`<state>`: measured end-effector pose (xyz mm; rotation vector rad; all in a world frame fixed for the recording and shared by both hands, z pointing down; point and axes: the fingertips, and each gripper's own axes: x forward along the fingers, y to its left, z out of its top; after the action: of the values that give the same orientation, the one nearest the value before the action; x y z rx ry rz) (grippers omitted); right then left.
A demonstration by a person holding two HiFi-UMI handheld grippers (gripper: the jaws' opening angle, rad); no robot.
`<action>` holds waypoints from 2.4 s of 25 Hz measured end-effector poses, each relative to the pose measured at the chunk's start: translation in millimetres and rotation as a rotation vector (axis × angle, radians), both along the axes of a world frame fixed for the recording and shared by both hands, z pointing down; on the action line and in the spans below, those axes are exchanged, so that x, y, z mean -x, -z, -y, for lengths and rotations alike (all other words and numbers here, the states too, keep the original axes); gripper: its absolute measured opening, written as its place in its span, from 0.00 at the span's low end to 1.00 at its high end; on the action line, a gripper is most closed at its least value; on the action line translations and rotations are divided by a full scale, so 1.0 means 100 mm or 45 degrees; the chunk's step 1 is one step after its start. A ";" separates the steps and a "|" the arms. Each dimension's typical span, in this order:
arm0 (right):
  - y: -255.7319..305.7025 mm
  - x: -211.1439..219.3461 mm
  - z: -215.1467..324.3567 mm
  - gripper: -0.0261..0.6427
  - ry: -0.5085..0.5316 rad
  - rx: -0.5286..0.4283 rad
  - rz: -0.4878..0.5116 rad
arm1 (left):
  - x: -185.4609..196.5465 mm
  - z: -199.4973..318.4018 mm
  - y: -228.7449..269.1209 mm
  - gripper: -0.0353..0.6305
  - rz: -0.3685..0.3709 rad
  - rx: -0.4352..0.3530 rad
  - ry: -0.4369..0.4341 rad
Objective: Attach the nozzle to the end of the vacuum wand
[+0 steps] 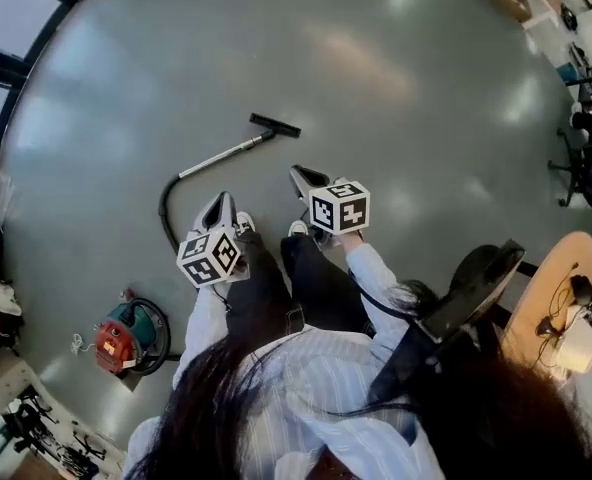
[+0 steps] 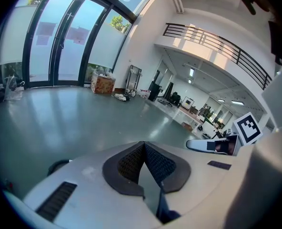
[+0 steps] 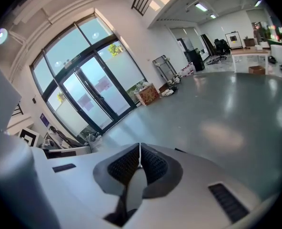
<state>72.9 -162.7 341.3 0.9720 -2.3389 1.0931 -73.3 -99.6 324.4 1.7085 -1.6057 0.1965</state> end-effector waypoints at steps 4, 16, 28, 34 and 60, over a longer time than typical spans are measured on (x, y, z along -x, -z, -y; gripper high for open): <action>0.11 -0.01 -0.06 0.06 -0.016 0.007 0.007 | 0.20 -0.21 0.19 0.06 0.006 0.002 0.069; 0.47 0.80 -0.95 0.06 -0.081 -0.058 0.043 | 0.79 -1.14 0.56 0.06 -0.070 -0.121 0.027; 0.49 1.64 -2.52 0.06 -0.107 0.003 -0.016 | 1.85 -2.48 0.44 0.06 -0.206 -0.092 -0.021; 0.63 1.29 -2.85 0.06 -0.165 -0.025 -0.060 | 1.44 -2.63 0.51 0.06 -0.246 -0.113 -0.117; 0.73 -1.08 -4.21 0.06 -0.090 -0.131 -0.053 | -0.86 -4.13 0.86 0.06 -0.153 -0.171 -0.006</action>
<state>180.7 258.4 268.5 1.1115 -2.3631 0.9768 12.6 312.9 238.2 1.7902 -1.5562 -0.0129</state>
